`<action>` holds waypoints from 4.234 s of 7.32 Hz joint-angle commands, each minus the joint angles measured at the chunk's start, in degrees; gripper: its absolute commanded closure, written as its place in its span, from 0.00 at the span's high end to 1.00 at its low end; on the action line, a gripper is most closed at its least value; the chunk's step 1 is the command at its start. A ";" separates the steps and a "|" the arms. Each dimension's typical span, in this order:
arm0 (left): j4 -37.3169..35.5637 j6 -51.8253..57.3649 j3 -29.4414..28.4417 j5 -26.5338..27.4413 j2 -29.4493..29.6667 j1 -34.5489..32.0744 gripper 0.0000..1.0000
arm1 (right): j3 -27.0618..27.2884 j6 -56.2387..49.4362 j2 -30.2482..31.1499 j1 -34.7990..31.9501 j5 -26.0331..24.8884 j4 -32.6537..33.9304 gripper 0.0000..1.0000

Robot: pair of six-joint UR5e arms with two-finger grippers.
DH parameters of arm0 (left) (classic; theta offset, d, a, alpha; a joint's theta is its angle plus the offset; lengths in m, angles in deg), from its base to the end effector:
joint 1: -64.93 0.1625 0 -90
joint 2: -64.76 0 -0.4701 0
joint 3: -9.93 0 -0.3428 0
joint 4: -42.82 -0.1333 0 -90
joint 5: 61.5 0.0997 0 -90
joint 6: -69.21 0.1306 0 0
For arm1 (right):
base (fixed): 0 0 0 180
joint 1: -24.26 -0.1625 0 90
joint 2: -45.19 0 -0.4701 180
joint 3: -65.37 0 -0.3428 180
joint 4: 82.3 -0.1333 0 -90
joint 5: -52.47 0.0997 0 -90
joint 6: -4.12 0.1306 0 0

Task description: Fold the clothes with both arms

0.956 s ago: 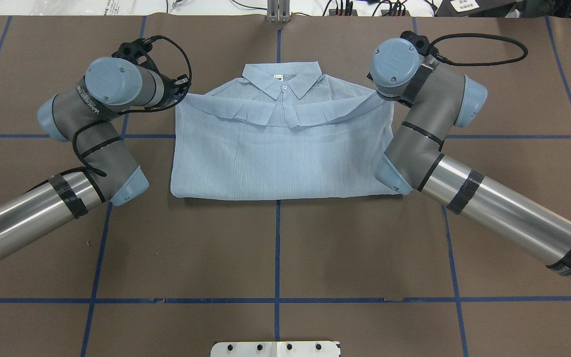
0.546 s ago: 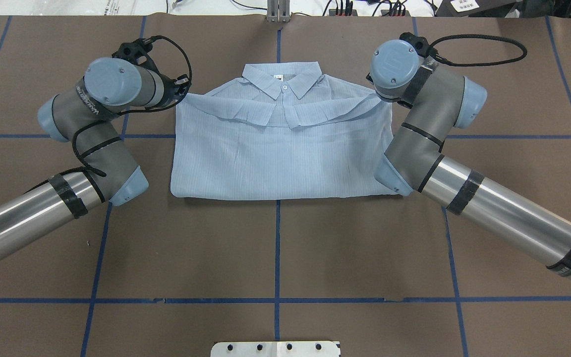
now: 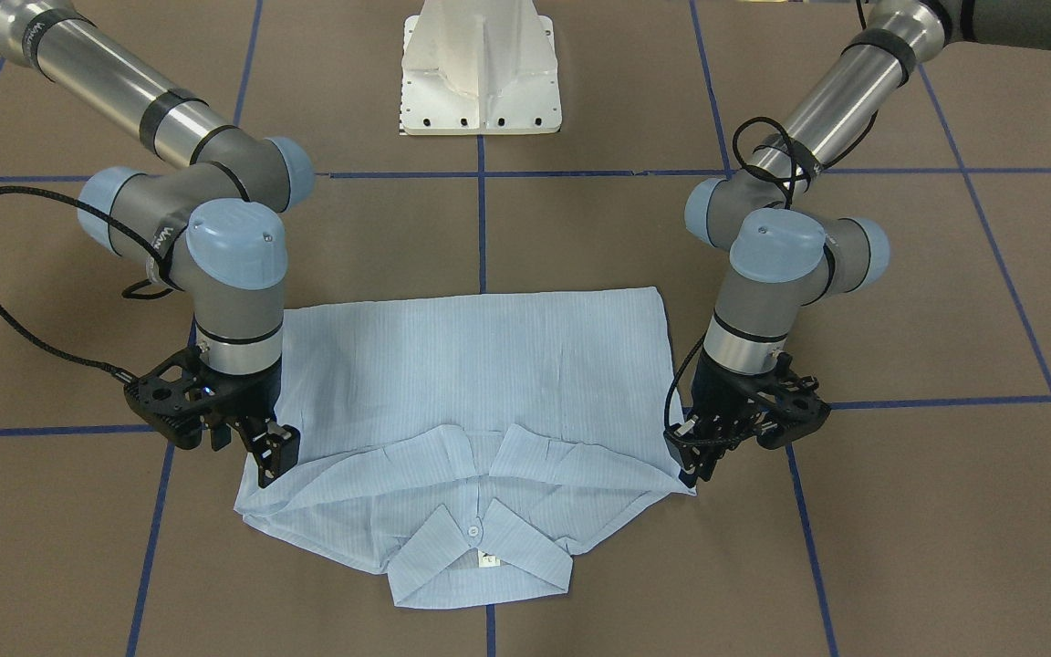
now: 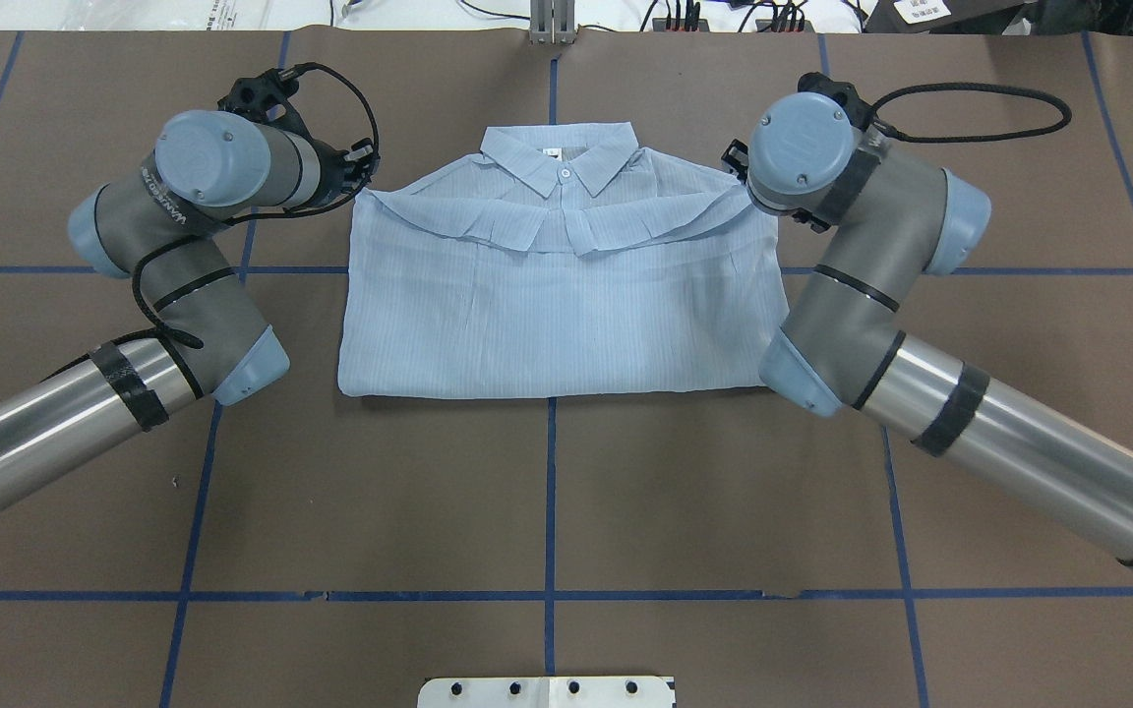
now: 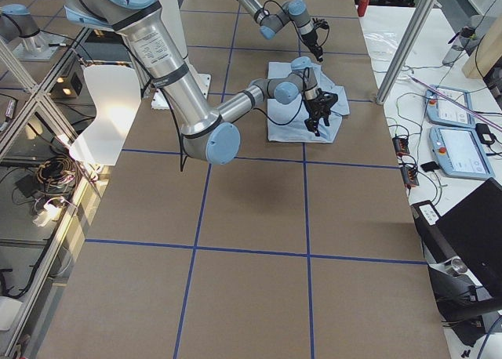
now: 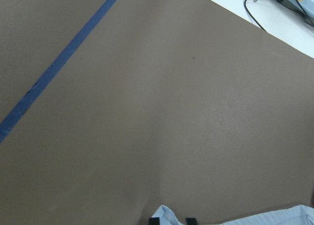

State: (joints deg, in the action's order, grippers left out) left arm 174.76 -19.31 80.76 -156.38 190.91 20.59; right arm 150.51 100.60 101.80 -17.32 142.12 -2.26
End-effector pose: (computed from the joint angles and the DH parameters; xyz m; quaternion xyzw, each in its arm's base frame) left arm 0.4639 -0.6242 0.4238 0.1571 0.4670 -0.2983 0.8174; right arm -0.4490 -0.5776 0.4314 0.1021 -0.3134 0.3854 0.8619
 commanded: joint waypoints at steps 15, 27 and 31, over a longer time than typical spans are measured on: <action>-0.11 0.02 0.27 0.30 -0.20 -0.83 0.32 | 19.51 20.50 18.88 10.82 5.78 -4.28 0.00; -1.16 -17.54 29.23 -14.20 -11.86 5.20 0.40 | 46.60 26.92 42.00 42.93 24.16 -3.57 1.00; -1.34 -22.92 31.65 -6.50 -18.03 15.66 0.55 | 35.50 18.09 25.90 13.45 23.20 -3.66 1.00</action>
State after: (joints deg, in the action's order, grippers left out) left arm 173.49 -41.47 112.02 -166.71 175.04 32.31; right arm 192.63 123.74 135.75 5.90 165.80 -5.88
